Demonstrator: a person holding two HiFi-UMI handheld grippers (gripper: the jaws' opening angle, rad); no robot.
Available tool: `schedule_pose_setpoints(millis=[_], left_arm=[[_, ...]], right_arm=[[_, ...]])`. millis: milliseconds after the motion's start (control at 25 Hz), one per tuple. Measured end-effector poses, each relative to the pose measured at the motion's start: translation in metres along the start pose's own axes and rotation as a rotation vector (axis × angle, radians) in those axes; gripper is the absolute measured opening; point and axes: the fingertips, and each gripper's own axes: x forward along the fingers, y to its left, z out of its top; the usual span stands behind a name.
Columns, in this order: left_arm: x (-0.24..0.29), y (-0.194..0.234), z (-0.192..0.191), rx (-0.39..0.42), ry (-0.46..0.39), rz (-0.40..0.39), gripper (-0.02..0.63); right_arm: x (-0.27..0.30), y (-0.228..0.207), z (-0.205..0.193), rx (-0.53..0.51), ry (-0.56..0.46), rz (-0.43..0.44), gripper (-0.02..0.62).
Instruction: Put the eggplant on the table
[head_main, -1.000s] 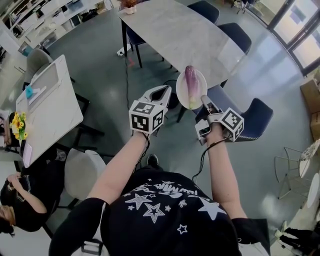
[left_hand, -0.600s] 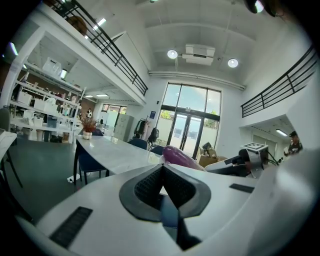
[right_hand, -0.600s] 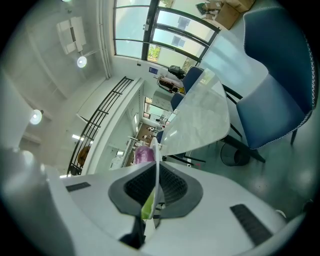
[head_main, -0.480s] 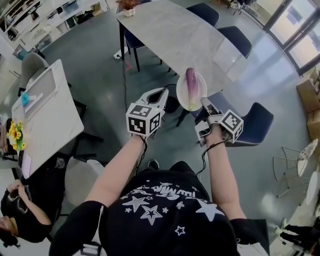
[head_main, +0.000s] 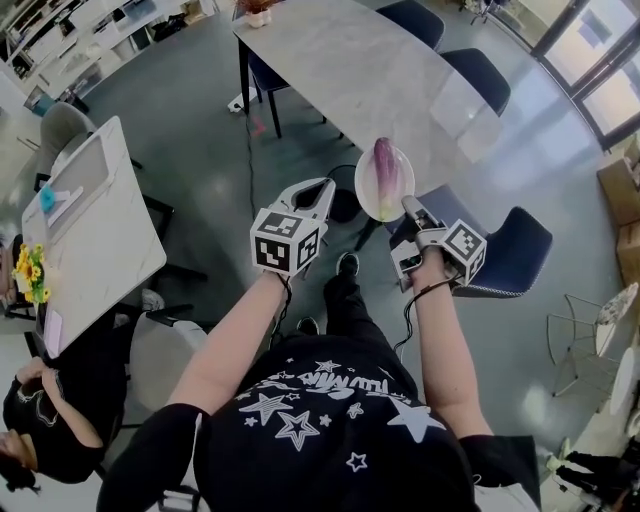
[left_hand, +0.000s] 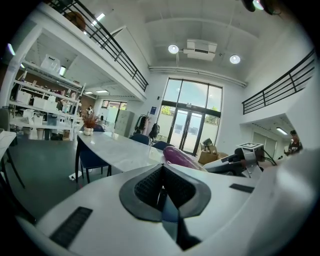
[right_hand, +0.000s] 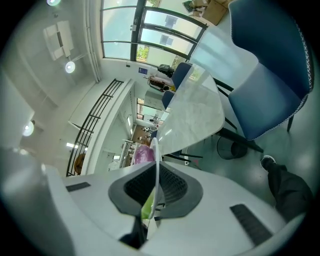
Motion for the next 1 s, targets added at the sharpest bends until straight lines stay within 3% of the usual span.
schedule_pose_setpoints(millis=[480,1000], left_arm=[[0.050,0.045,0.012,-0.001,0.009,0.042,0.008],[0.158,0.078,0.053,0.017,0.016,0.035,0.008]], right_arm=[[0.074,-0.009,0.026,0.023,0.050,0.005,0.018],[0.160,-0.007,0.108,0.032,0.060,0.011,0.018]])
